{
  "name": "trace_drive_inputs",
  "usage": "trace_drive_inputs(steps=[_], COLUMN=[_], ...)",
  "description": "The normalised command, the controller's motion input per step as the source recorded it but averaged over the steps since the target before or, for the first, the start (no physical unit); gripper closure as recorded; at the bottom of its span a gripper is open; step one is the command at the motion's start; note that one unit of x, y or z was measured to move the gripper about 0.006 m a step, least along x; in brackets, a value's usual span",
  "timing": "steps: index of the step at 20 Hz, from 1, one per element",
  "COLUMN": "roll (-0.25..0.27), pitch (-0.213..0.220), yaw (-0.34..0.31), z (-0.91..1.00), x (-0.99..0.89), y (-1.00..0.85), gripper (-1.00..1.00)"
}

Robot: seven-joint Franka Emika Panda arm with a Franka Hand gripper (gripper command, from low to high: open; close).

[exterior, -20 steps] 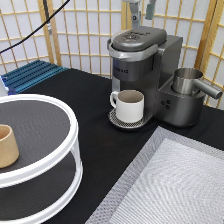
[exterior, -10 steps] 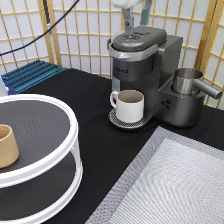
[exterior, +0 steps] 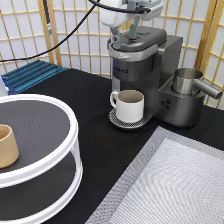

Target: Make coffee

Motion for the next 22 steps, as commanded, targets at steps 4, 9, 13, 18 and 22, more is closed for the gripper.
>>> trace_drive_inputs(steps=[4, 9, 13, 18, 22], roll=[0.002, 0.009, 0.000, 0.000, -0.029], pitch=[-0.178, -0.157, -0.144, -0.124, -0.097], yaw=[0.081, 0.106, 0.109, 0.106, 0.085], z=[0.03, -0.18, -0.25, -0.29, -0.27], x=[-0.41, -0.12, -0.02, -0.21, -0.63], y=[-0.20, -0.08, 0.04, 0.08, 0.05], gripper=[-1.00, -1.00, -1.00, -1.00, -1.00])
